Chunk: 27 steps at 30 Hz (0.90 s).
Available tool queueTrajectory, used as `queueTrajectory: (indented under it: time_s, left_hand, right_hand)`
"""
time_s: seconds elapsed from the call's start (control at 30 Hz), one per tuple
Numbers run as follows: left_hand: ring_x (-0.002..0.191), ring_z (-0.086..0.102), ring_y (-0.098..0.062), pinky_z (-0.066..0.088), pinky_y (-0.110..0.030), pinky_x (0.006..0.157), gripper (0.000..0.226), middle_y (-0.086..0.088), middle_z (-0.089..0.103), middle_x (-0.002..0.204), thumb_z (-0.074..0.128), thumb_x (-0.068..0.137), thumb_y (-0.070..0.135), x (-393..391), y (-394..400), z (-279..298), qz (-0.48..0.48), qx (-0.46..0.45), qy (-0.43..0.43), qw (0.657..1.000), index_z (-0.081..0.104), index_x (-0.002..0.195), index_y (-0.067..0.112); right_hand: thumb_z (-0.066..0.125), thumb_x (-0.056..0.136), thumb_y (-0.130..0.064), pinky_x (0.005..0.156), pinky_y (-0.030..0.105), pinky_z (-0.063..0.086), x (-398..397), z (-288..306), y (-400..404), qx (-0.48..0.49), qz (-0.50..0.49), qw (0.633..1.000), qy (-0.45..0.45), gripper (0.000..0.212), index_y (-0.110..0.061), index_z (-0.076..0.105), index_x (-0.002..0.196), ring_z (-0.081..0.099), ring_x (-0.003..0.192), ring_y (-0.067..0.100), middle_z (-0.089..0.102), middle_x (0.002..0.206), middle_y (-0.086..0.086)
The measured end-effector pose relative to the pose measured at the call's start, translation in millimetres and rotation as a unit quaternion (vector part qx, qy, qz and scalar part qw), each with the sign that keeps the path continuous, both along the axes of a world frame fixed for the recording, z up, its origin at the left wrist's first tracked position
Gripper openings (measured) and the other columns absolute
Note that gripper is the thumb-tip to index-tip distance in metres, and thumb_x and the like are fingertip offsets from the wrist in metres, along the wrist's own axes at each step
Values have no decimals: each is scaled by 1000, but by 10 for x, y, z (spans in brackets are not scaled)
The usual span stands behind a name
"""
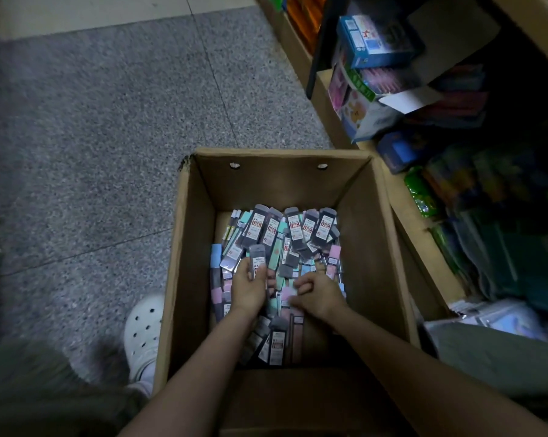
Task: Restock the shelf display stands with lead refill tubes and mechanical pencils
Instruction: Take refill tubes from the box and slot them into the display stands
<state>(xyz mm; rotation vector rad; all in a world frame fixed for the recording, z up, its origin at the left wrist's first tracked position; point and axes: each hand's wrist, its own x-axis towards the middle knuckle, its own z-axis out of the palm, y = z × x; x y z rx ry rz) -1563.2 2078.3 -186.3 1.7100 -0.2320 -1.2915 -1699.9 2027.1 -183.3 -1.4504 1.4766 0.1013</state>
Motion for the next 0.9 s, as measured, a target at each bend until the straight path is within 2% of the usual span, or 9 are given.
queueTrajectory:
  time_s: [0.1,0.17,0.27,0.33,0.4,0.53,0.63,0.77,0.9]
  left_hand:
    - [60,49,-19,42,-28,51,12,-10,57,78,43,102,12,9,134,-1,-59,51,30,997,46,113,8]
    - [65,51,-22,42,-30,55,18,-13,58,81,45,101,10,0,249,-32,-128,95,25,987,43,118,10]
    - [78,62,-25,51,-32,65,40,-13,65,96,71,83,8,21,378,-105,-232,111,-74,963,49,116,12]
    - [85,64,-21,56,-32,73,53,-4,67,94,84,69,11,38,415,-145,-301,99,-122,941,53,111,18]
    - [91,63,-20,54,-31,78,58,2,66,98,88,64,14,47,425,-186,-350,101,-177,914,55,111,21]
    - [102,63,-25,53,-34,85,66,-4,68,112,90,60,19,20,410,-228,-388,110,-274,873,58,118,18]
    - [103,62,-25,54,-36,85,62,-5,67,112,89,63,17,-16,403,-245,-379,107,-258,882,58,117,17]
    - [87,64,-18,51,-24,66,44,-8,70,106,83,74,22,13,286,-159,-313,100,-218,919,63,112,13]
    - [101,64,-27,52,-33,87,37,-11,69,111,74,84,26,98,128,11,-334,96,-225,910,60,114,10]
  right_hand:
    - [84,72,-20,81,24,45,-138,-38,88,-47,114,987,107,52,-15,60,118,60,100,20,64,106,3]
    - [84,71,-27,82,29,48,-145,-74,168,-47,162,978,122,62,-19,53,124,59,101,22,62,115,5]
    - [83,72,-31,71,31,47,-101,-135,277,-59,167,980,95,57,-20,46,113,57,90,21,59,102,2]
    - [78,77,-20,66,30,45,-84,-167,311,-67,148,982,99,46,-21,43,107,56,84,20,54,90,-2]
    - [71,82,-8,63,28,45,-78,-187,308,-69,139,983,99,37,-19,45,105,57,80,19,55,86,-1]
    - [65,83,3,54,17,39,-104,-188,215,-68,102,991,57,26,-14,50,94,55,76,18,56,80,-1]
    - [59,83,9,48,9,36,-114,-169,148,-69,38,996,35,27,-14,49,92,51,73,16,48,71,-6]
    - [53,88,7,51,13,36,-105,-94,88,-81,-33,996,28,28,-16,49,103,50,68,10,51,73,-5]
    - [54,89,4,76,27,46,-76,150,-2,-96,-80,992,1,31,-15,52,113,58,91,21,62,92,2]
